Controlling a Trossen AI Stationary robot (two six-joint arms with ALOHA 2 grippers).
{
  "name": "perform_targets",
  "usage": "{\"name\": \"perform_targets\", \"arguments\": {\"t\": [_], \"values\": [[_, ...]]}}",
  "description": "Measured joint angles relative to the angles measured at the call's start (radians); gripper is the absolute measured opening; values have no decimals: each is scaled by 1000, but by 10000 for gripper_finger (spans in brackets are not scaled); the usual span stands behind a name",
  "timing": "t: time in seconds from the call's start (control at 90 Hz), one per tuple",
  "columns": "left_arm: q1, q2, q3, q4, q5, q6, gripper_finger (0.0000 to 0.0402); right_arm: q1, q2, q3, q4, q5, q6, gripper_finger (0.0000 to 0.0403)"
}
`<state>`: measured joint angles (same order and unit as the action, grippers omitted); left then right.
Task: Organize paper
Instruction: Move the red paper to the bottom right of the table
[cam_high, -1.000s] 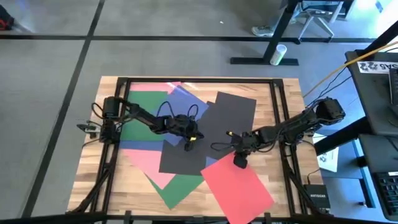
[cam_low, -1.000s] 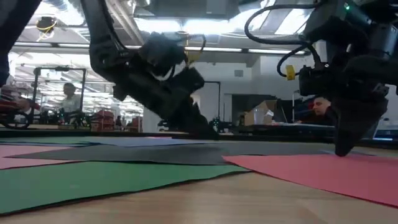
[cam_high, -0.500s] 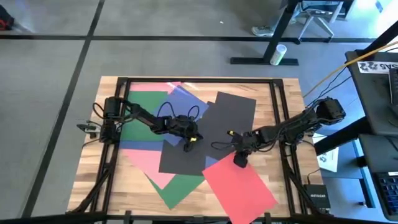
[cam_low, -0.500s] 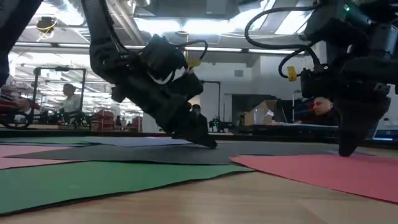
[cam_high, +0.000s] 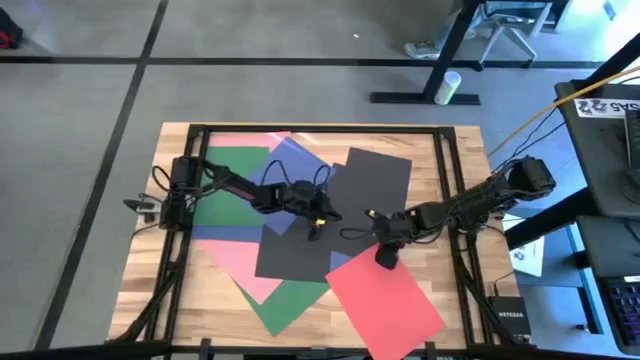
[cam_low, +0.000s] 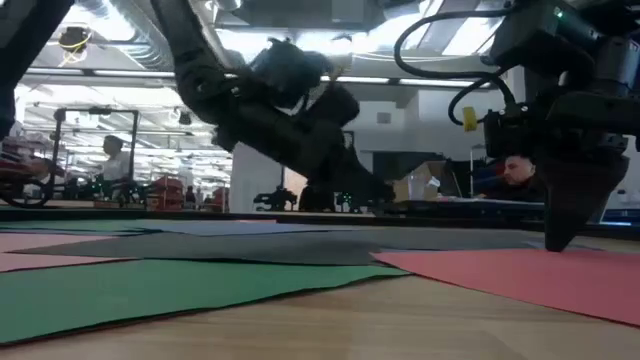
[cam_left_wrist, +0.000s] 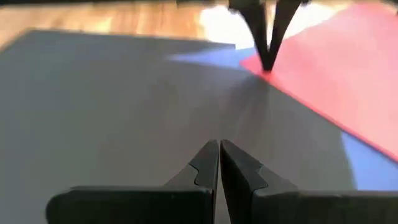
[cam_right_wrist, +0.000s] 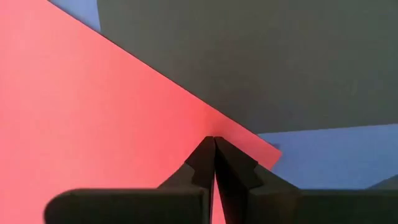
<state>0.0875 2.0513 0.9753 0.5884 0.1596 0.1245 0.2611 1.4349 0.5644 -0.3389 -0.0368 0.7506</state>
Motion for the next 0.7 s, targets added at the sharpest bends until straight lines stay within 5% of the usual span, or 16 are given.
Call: {"name": "perform_targets", "arguments": {"t": [0.7], "values": [[11,35,-3,-150,-52,-11,0,0,-18,14,-145,-2,91,0]]}}
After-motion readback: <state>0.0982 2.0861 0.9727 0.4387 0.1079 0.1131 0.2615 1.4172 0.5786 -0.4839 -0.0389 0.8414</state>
